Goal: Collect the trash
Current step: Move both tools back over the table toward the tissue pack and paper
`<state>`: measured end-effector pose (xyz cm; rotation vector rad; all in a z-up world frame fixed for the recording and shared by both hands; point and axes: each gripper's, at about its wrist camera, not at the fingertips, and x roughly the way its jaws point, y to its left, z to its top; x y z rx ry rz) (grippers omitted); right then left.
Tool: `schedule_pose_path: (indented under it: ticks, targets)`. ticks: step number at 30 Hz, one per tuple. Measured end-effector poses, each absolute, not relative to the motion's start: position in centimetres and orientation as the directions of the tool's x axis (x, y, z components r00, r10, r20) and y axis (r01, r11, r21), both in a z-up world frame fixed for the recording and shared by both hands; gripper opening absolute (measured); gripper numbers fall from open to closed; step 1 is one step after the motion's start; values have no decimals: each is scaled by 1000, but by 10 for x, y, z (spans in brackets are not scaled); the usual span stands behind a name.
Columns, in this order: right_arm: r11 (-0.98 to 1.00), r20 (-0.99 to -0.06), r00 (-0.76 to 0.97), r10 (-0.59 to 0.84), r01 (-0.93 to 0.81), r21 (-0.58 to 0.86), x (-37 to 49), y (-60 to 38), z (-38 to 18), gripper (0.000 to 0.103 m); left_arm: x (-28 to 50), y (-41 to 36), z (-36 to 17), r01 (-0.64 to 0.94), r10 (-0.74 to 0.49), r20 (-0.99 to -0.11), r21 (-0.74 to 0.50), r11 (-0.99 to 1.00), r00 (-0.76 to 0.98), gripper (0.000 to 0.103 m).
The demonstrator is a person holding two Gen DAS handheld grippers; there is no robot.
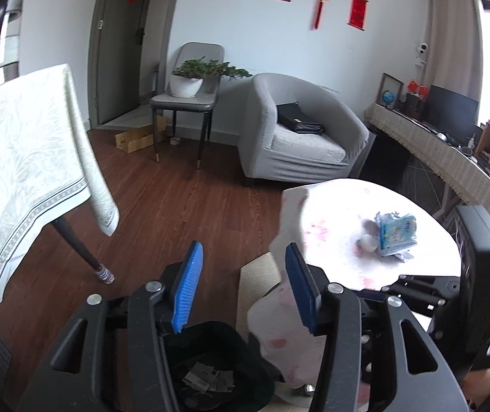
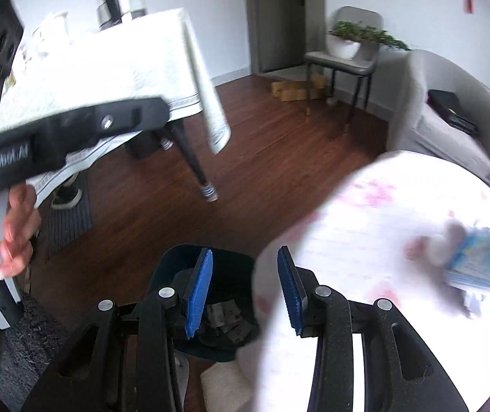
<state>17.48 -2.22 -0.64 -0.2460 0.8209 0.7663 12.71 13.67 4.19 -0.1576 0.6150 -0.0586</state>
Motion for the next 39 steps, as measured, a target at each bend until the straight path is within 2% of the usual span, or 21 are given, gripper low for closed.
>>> schedule_pose_path:
  ticks: [10, 14, 30, 33, 39]
  targets:
    - [805, -702, 533, 472, -586, 96, 189, -102, 7, 40, 148, 71, 43, 110, -159, -571, -121, 987, 805, 63]
    - [833, -689, 568, 450, -545, 94, 191, -135, 12, 40, 155, 41, 41, 164, -199, -572, -113, 980, 796, 69]
    - [899, -687, 612, 392, -415, 144, 209, -239, 6, 40, 189, -61, 18, 317, -286, -612, -60, 946, 737, 73]
    - [901, -684, 606, 405, -390, 188, 214, -254, 2, 52, 195, -72, 15, 334, -295, -619, -55, 941, 728, 73]
    - [900, -683, 594, 425, -357, 249, 223, -273, -4, 56, 205, -90, 5, 343, -288, -633, -37, 939, 719, 71]
